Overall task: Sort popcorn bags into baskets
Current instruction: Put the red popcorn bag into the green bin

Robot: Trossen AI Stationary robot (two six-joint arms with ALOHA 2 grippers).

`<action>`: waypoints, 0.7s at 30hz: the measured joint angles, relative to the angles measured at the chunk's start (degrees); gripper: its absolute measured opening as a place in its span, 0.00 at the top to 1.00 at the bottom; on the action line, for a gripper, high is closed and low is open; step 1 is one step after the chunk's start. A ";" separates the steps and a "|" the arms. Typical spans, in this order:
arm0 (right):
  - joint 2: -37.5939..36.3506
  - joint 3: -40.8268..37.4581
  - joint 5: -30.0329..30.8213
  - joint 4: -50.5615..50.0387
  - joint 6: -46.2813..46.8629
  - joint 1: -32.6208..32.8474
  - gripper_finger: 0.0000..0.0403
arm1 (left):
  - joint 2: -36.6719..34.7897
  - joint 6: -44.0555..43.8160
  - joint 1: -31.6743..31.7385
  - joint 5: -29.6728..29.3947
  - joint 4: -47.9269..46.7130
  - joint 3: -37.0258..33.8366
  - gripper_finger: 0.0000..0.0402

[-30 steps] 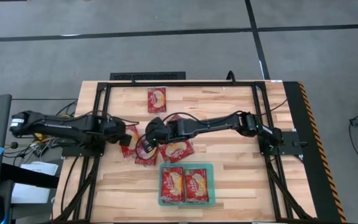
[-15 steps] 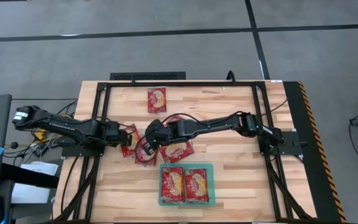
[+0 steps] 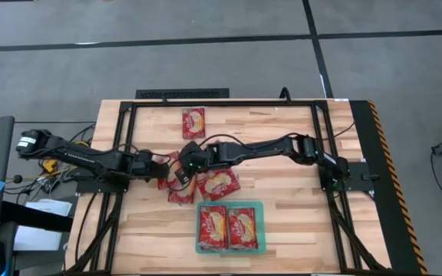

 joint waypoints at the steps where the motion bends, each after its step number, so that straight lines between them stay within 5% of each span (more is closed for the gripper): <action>1: 0.00 -1.02 -0.69 0.99 -0.03 -0.62 0.50 | 0.58 0.11 0.00 -0.31 0.99 0.00 0.40; 9: 0.11 -9.28 -5.97 13.40 0.32 -4.40 0.44 | 5.53 1.94 0.04 -0.66 7.54 0.04 0.40; 21: 0.11 -14.86 -5.57 17.14 3.98 -6.56 0.42 | 7.01 1.87 0.04 -0.35 11.33 -0.10 0.40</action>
